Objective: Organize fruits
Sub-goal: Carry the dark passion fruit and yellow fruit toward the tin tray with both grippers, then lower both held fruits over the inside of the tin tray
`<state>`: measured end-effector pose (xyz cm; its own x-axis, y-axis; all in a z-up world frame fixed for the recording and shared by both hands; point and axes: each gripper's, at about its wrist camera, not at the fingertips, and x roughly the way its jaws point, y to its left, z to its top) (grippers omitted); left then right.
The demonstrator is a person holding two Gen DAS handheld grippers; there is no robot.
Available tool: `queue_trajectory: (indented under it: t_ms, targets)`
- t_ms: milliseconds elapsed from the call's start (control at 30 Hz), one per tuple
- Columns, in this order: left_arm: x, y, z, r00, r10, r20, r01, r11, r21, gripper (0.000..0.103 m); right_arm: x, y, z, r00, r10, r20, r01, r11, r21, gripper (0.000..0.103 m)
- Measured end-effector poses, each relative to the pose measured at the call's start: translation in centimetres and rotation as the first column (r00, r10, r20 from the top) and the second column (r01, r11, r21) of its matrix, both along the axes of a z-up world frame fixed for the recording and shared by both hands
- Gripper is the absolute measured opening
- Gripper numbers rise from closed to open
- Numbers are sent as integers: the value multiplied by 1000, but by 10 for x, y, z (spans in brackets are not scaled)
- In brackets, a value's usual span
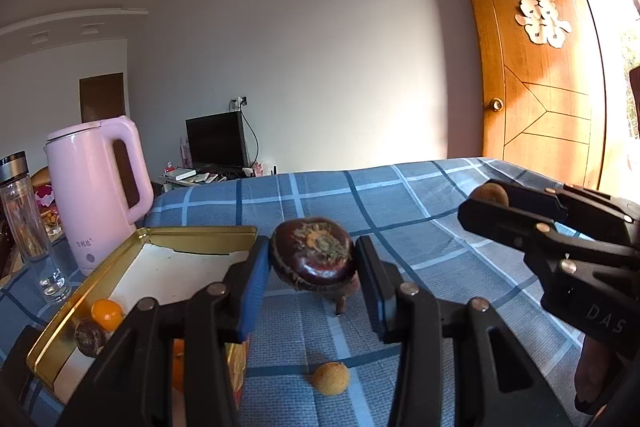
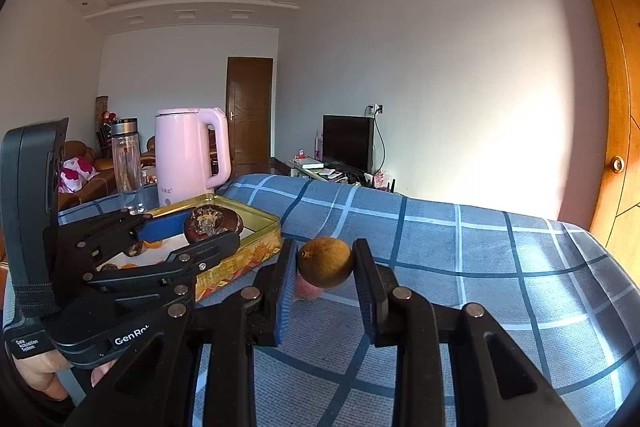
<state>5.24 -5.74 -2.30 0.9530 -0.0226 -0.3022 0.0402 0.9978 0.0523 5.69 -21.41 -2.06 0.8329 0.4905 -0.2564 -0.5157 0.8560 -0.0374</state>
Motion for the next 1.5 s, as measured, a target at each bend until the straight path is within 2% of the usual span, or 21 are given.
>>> queue_trajectory:
  t_ms: [733, 1500]
  targets:
    - [-14, 69, 0, 992, 119, -43, -121, 992, -37, 45, 0, 75, 12, 988, 157, -8, -157, 986, -54, 30]
    - [-28, 135, -7, 968, 237, -81, -242, 969, -55, 45, 3, 156, 9, 956, 292, -33, -293, 945, -143, 30]
